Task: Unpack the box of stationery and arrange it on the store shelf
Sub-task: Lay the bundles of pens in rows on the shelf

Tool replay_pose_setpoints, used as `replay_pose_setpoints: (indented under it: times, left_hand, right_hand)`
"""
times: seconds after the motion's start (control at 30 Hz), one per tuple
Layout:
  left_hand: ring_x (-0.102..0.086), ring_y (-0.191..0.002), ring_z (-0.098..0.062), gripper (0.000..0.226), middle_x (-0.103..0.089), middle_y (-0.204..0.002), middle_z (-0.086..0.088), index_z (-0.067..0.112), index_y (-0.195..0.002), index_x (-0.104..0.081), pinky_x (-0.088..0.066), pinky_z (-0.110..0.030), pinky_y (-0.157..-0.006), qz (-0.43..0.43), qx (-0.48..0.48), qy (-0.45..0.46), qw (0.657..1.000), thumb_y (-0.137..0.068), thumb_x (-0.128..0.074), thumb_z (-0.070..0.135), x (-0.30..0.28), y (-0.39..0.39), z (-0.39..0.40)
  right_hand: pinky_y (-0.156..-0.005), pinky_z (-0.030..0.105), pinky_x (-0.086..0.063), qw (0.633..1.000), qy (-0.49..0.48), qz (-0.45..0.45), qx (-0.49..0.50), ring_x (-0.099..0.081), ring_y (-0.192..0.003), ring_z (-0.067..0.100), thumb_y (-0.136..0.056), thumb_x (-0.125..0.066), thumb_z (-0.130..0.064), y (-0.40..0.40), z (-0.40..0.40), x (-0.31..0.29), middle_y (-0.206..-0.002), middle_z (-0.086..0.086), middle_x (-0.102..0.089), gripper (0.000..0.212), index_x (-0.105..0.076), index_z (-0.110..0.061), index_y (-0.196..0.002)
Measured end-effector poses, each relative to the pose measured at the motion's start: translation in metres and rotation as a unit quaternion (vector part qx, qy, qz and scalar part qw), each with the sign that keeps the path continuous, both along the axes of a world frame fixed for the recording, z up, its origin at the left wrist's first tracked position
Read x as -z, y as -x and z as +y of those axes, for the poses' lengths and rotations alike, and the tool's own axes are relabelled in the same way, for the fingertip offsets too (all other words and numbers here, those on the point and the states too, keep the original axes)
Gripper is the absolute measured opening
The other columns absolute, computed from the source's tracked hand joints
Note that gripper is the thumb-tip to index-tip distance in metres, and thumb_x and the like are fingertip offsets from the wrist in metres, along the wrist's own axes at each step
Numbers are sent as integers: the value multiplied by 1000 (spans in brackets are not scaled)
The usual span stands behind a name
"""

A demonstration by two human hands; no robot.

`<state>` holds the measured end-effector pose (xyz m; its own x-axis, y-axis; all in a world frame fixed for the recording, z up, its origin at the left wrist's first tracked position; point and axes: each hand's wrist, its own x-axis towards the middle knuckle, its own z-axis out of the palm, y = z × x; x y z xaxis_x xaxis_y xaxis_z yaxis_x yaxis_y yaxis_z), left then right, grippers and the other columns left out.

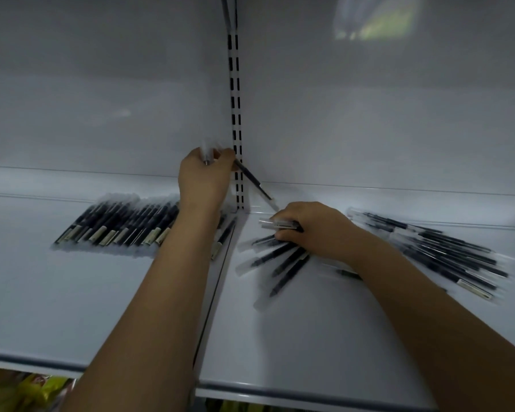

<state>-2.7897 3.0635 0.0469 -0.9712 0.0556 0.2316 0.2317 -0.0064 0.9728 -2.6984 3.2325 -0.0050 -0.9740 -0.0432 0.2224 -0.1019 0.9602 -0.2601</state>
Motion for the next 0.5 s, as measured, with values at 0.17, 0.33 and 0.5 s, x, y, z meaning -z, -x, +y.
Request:
replay_pose_setpoints:
  times: [0.17, 0.33, 0.5]
  left_hand:
    - [-41, -54, -9, 18, -53, -71, -6, 14, -81, -53, -36, -24, -52, 34, -20, -49, 998, -94, -57, 26, -2, -2, 3]
    - [-38, -53, -9, 25, -50, -72, -9, 14, -76, -44, -36, -21, -49, 77, -19, -31, 996, -97, -51, 25, -2, 0, 2]
    - [-50, -58, -15, 52, -58, -75, -9, -3, -90, -64, -42, -26, -54, 59, 95, 202, 973, -95, -57, 48, 9, -1, 7]
  right_hand:
    - [-85, 38, -48, 1000, 0, 19, -1, -55, -95, 13, -91, -63, -33, -6, 6, -1, -102, -8, -59, 14, -68, -25, -102]
    - [-77, 31, -42, 992, 5, 128, 19, -48, -90, 12, -95, -56, -34, -12, 17, -12, -89, -6, -58, 17, -64, -19, -95]
    - [-51, 30, -37, 985, 90, 127, 79, -56, -67, 23, -103, -41, -34, -25, 28, -27, -78, 4, -60, 17, -39, -17, -100]
